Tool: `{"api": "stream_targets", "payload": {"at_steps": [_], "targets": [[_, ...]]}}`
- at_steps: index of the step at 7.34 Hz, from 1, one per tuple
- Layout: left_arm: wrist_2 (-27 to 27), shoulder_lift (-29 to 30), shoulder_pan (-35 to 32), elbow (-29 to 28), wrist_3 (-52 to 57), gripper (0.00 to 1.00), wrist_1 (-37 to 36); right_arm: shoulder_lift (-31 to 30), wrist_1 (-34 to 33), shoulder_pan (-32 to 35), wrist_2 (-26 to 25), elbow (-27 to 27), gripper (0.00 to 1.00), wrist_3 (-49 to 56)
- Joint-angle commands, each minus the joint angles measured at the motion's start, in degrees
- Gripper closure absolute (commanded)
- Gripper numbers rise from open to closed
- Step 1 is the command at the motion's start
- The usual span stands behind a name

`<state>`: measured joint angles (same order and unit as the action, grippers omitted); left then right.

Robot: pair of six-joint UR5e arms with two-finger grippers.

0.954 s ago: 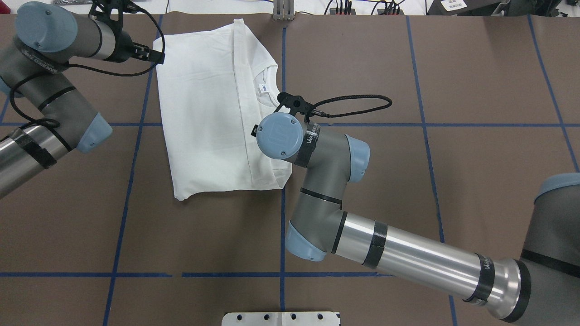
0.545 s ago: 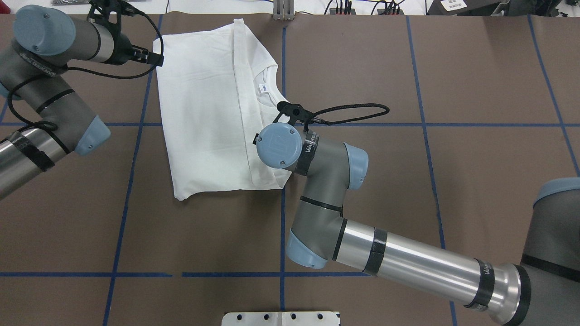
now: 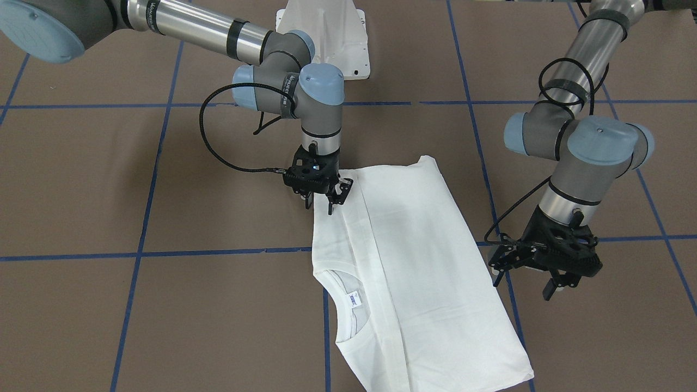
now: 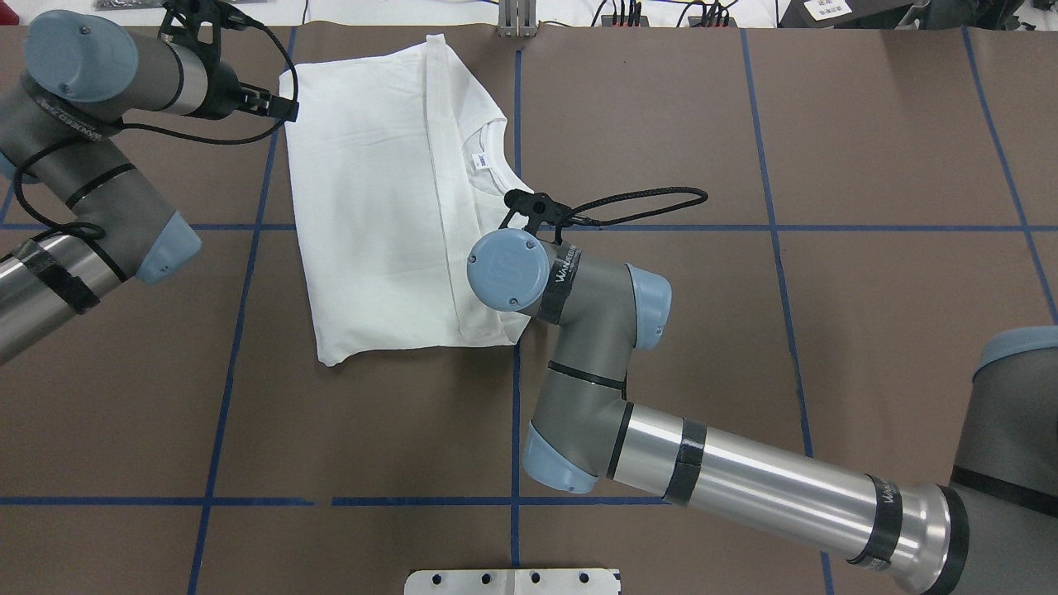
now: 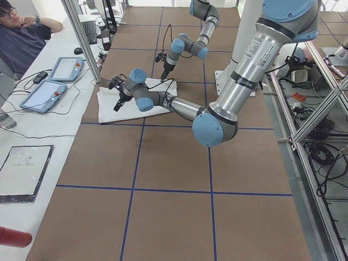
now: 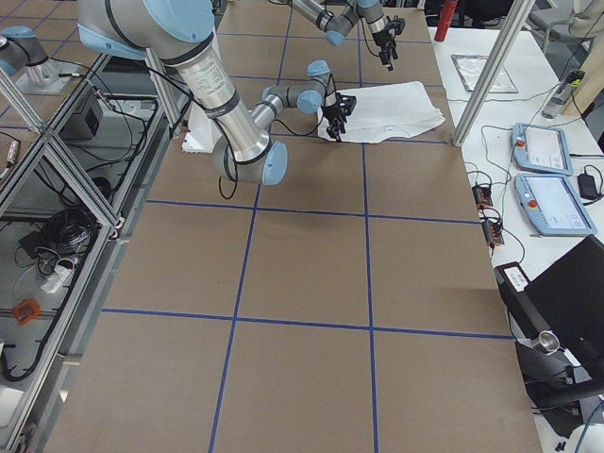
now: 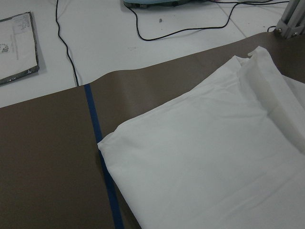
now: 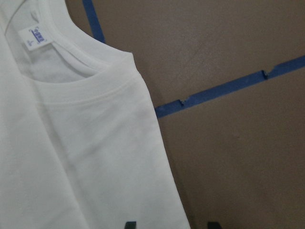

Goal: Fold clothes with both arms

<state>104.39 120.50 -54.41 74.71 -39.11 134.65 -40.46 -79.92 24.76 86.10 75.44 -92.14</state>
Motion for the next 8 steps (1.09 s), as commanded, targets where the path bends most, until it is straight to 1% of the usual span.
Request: {"api": "stream_targets", "payload": {"at_steps": [1, 4, 5, 6, 8], "targets": [[-0.07, 0.00, 0.00, 0.00, 0.00, 0.00, 0.00, 0.03, -0.15, -0.15, -0.05, -0.11, 1.00, 0.12], [-0.07, -0.09, 0.00, 0.09, 0.00, 0.00, 0.00, 0.12, -0.94, 0.02, -1.02, 0.41, 1.00, 0.91], [0.02, -0.35, 0.00, 0.44, 0.00, 0.00, 0.00, 0.03, -3.38, 1.59, -0.32, 2.15, 1.00, 3.52], [-0.07, -0.35, 0.00, 0.44, 0.00, 0.00, 0.09, -3.19, -4.97, 2.65, 0.38, 5.91, 1.00, 6.51], [0.11, -0.35, 0.00, 0.53, -0.09, 0.00, 0.00, -20.97, -5.34, 2.92, 0.13, 25.28, 1.00, 7.59]]}}
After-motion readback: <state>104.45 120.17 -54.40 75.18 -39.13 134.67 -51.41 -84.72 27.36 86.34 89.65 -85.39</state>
